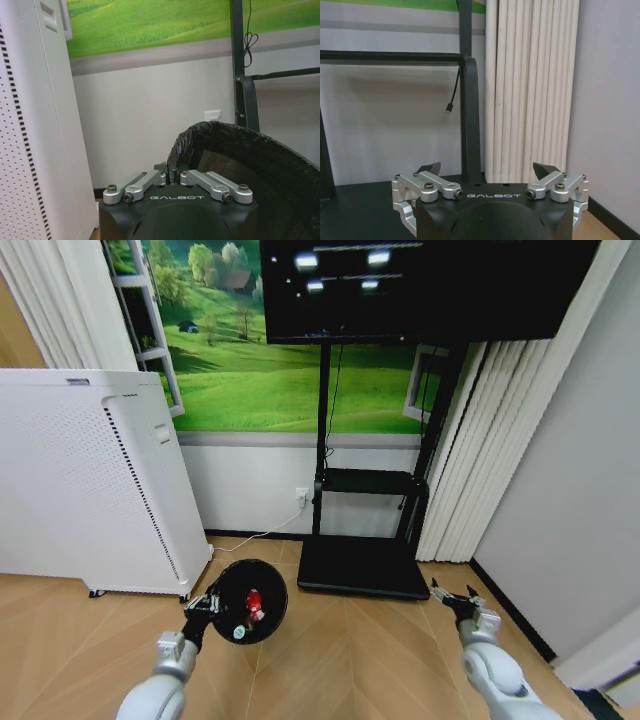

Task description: Pick up the trash bin and place the garbage on the floor into it.

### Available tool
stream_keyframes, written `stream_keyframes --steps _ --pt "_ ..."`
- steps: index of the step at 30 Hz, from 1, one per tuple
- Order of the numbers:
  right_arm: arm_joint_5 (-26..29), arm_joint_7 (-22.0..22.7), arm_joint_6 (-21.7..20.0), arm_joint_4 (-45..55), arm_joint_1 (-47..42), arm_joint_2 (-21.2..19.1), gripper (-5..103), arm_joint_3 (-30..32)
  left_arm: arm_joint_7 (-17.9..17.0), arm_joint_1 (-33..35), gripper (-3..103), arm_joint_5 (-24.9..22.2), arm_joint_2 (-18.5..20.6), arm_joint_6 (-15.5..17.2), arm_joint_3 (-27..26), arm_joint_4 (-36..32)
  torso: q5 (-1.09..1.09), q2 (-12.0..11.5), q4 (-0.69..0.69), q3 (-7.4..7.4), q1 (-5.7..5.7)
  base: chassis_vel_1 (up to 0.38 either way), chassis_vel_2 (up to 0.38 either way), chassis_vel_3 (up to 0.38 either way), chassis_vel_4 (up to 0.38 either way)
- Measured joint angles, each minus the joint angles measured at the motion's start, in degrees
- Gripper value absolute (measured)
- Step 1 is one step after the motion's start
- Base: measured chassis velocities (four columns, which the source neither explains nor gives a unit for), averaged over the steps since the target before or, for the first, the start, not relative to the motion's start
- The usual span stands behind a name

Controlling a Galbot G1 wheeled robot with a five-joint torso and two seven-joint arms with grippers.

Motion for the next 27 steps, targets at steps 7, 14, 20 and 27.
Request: stream_keyframes --steps 7,14,20,27 --pt "-0.18 -0.01 0.0 -0.01 0.22 0.42 100 -0.39 -0.05 0.55 7 0.44 -1.25 -0.15 -1.13 -0.13 0.0 0.0 -0.02 0.0 0.01 0.0 0.0 0.0 0.0" --pt "-0.18 -0.05 0.0 -0.06 0.24 0.4 100 -0.43 -0.16 1.97 7 1.07 -3.02 -1.17 -1.89 -0.23 0.0 0.0 -0.01 0.0 0.0 0.0 0.0 0.0 0.0" --pt "-0.18 -0.08 0.01 -0.09 0.25 0.38 100 -0.45 -0.19 3.97 7 2.21 -4.68 -1.9 -1.95 -0.26 0.0 0.0 -0.01 0.0 0.01 0.0 0.0 0.0 0.0" --pt "-0.18 -0.09 0.02 -0.11 0.25 0.37 100 -0.46 -0.19 4.92 7 2.56 -5.43 -2.18 -2.29 -0.47 0.0 0.0 -0.01 0.0 0.0 0.0 0.0 0.0 0.0"
